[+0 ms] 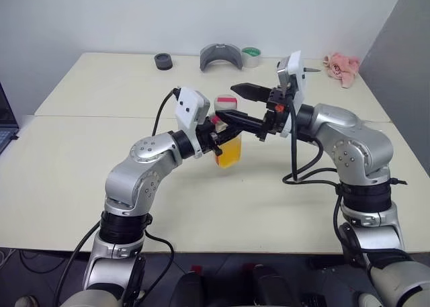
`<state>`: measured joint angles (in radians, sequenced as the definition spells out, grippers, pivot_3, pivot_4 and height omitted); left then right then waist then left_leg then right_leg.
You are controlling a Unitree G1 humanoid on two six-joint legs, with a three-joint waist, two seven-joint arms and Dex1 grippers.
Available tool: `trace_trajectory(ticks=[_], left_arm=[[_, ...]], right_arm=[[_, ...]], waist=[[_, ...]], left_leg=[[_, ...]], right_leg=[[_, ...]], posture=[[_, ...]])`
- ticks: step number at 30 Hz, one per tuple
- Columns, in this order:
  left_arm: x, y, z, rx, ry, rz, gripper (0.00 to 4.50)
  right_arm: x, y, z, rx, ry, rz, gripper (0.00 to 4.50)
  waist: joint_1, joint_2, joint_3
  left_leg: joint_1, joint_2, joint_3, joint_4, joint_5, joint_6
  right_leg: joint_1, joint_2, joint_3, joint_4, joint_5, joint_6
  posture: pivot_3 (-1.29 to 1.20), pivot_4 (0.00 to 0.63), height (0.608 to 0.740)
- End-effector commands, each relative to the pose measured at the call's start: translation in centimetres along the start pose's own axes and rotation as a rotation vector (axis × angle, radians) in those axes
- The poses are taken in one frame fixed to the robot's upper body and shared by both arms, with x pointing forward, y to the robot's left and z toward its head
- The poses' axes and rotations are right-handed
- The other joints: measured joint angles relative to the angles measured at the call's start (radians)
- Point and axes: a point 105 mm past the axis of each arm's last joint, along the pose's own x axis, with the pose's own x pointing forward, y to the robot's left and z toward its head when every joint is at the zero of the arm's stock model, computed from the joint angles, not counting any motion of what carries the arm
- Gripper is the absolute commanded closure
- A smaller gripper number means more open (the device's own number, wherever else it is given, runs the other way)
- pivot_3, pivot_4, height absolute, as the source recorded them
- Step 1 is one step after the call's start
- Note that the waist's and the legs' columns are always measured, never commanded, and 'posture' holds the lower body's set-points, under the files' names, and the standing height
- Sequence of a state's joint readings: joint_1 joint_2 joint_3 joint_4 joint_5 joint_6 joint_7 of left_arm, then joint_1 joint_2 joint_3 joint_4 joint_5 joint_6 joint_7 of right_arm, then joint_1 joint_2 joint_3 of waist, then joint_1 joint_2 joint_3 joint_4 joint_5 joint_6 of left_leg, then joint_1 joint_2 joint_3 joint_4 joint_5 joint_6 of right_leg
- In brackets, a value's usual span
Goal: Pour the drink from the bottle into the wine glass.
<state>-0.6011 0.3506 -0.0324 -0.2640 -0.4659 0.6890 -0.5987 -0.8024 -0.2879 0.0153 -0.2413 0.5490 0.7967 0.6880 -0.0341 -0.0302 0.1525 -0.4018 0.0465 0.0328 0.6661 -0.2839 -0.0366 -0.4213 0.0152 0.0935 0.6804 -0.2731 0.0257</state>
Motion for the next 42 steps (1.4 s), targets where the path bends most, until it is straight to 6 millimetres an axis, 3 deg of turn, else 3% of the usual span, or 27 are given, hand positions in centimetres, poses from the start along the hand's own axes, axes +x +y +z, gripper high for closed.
trace_trajectory(ticks=[1, 12, 17, 22, 27, 42], left_arm=[[0.2, -0.1, 2.3, 0.063, -0.079, -0.006, 2.66], [0.6, -0.3, 2.3, 0.066, -0.083, -0.025, 2.66], [0.6, -0.2, 2.3, 0.067, -0.080, -0.024, 2.66], [0.4, -0.1, 2.2, 0.068, -0.077, -0.019, 2.66], [0.3, -0.3, 2.2, 0.068, -0.076, -0.021, 2.66], [0.0, -1.2, 2.5, 0.059, -0.078, -0.035, 2.66]], right_arm=[[0.2, 0.0, 1.2, -0.047, -0.052, -0.115, 0.03], [0.8, -0.1, 1.3, -0.002, -0.088, -0.213, 0.03], [0.7, 0.2, 1.2, 0.002, -0.084, -0.179, 1.14], [0.8, 0.3, 1.5, -0.003, -0.092, -0.164, 1.24], [0.9, 0.3, 1.6, -0.017, -0.085, -0.135, 2.64], [1.8, -0.7, 2.1, -0.038, -0.080, 0.027, 2.65]], waist=[[0.000, 0.000, 0.000], [0.001, 0.000, 0.000], [0.001, 0.000, 0.000], [0.001, 0.000, 0.000], [0.001, 0.000, 0.000], [0.000, 0.000, 0.000]], left_leg=[[0.000, 0.000, 0.000, 0.000, 0.000, 0.000], [0.000, 0.000, 0.000, 0.000, 0.000, 0.000], [0.000, -0.001, 0.000, 0.000, 0.000, 0.000], [0.000, -0.001, 0.000, 0.000, 0.000, 0.000], [0.000, -0.001, 0.000, 0.000, 0.000, 0.000], [0.000, -0.001, 0.000, 0.000, 0.000, 0.000]], right_leg=[[0.000, 0.000, 0.000, 0.000, 0.000, 0.000], [0.000, 0.000, 0.000, 0.000, 0.000, 0.000], [0.000, 0.000, 0.000, 0.000, 0.000, 0.000], [0.000, 0.000, 0.000, 0.000, 0.000, 0.000], [0.000, 0.001, 0.000, 0.000, 0.000, 0.000], [0.000, 0.001, 0.000, 0.000, 0.000, 0.000]], posture=[[0.00, 0.150, 0.740], [0.00, 0.150, 0.740], [0.00, 0.150, 0.740], [0.00, 0.150, 0.740], [0.00, 0.150, 0.740], [0.00, 0.150, 0.740]])
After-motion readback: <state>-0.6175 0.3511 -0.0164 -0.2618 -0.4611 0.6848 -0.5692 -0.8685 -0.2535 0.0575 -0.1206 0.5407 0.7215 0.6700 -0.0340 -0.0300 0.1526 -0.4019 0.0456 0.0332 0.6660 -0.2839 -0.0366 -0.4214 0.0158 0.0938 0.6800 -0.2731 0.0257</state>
